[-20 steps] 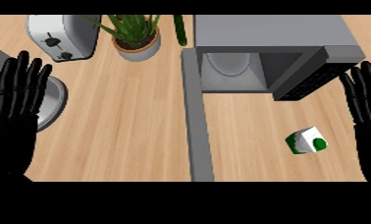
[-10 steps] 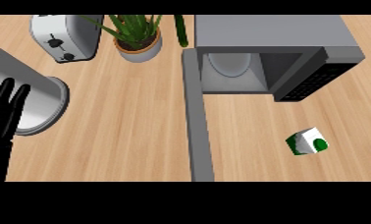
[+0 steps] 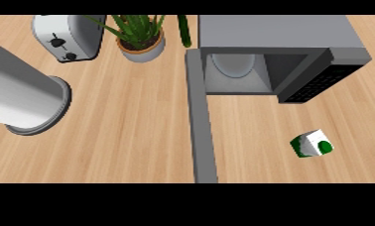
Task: Pick up the milk, place it into the microwave and close the microwave
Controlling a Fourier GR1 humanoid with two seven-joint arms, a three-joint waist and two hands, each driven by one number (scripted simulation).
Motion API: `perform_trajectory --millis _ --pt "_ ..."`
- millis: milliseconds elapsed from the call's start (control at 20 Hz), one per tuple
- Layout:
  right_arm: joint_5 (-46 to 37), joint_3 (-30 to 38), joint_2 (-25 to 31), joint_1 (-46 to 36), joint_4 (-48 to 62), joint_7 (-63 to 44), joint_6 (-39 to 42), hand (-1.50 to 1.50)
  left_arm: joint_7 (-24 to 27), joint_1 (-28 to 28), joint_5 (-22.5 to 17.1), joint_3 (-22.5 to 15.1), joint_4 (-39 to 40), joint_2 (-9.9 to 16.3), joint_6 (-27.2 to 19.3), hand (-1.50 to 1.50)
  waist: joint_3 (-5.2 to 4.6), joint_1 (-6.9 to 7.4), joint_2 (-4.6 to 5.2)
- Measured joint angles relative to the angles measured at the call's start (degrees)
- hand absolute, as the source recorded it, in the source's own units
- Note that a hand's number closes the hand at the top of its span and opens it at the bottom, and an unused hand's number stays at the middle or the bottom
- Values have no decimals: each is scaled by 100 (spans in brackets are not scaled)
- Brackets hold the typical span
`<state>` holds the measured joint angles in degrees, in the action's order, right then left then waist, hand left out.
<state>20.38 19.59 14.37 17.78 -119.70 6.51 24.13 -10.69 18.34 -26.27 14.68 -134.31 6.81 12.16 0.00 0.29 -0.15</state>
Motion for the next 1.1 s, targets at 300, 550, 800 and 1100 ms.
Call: perform_trajectory --millis 300,550,800,1100 --pt "-665 -2 -228 -98 725 413 -6 -150 203 447 -59 245 -10 -123 398 -150 0 36 1" --pt "-1248 119 -291 -283 1650 948 -167 -150 319 854 -159 444 -31 -167 739 -150 4 83 -1" --pt "-1753 182 -249 -449 2670 1525 -267 -150 422 1145 -273 669 -27 -169 1009 -150 8 114 -2" --pt "-2363 209 -172 -694 4120 2497 -463 -150 483 1339 -411 793 -11 -208 1177 -150 14 133 5"
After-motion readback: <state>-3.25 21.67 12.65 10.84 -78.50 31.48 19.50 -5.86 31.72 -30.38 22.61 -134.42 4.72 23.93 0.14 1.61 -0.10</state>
